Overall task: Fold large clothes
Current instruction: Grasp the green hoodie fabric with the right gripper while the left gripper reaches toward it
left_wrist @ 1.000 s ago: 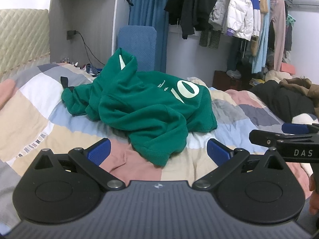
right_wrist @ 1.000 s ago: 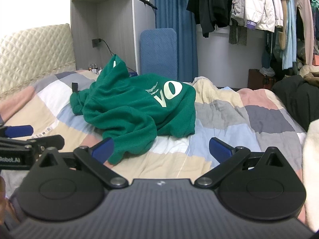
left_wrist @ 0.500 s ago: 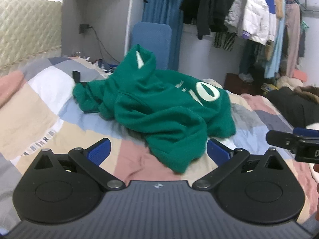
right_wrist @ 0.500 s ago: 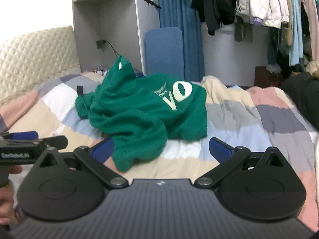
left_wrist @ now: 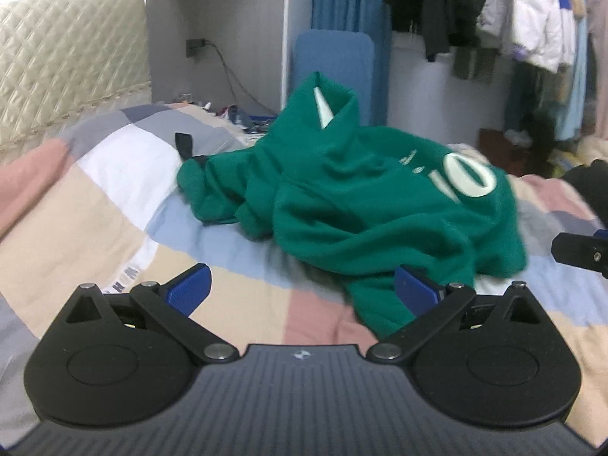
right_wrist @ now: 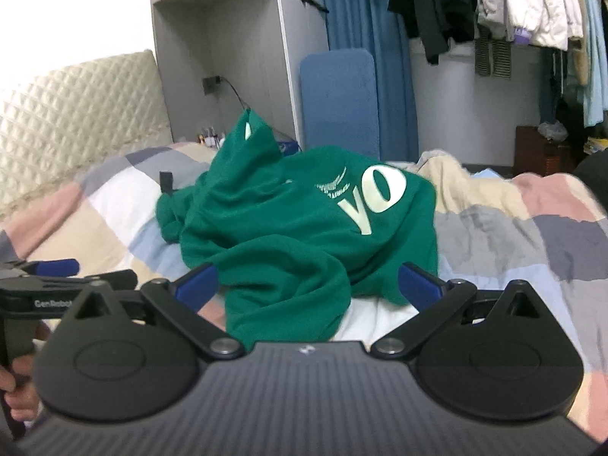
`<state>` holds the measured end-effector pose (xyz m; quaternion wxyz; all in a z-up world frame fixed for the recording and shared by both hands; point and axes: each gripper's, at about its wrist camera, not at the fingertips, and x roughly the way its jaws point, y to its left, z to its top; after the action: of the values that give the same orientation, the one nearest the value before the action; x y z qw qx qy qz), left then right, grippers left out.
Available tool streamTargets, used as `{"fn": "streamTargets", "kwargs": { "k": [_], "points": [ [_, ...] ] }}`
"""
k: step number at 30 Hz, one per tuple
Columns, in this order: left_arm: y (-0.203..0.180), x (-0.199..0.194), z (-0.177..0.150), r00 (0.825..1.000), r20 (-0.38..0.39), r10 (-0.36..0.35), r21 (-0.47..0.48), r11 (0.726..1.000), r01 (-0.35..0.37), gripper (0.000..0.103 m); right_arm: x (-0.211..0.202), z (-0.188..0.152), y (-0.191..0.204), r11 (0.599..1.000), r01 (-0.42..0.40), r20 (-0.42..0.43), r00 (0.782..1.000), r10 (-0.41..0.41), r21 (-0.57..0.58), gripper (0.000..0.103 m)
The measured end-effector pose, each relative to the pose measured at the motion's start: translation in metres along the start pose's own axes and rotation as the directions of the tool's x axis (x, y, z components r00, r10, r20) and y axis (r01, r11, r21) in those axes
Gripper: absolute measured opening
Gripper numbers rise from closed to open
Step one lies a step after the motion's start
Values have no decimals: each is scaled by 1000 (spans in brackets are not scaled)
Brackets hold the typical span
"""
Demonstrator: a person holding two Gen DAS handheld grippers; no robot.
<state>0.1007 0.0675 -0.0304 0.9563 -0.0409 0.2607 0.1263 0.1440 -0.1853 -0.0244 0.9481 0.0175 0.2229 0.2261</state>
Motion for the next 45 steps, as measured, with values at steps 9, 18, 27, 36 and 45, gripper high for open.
{"fn": "streamTargets", "kwargs": {
  "k": [9,18,27,36,45],
  "points": [
    [23,56,2,999,-50,-5,-53,999,2,103,90,-23,-4,998,-46,-115,992,51,45,103],
    [32,103,-11,980,-195,-27,-115,993,4,103,145,-46,-6,999,-37,-127,991,36,-10,103],
    [48,125,-20,969,-215,-123,-233,970,72,103,181,-57,-7,991,-128,-220,966,134,43,73],
    [83,108,-16,970,-128,-208,-419,897,137,103,120,-21,24,958,-278,-157,951,265,-68,21],
    [100,65,-5,946,-8,-323,-494,824,277,103,-9,-23,48,832,-466,-157,885,439,-300,20]
  ]
}}
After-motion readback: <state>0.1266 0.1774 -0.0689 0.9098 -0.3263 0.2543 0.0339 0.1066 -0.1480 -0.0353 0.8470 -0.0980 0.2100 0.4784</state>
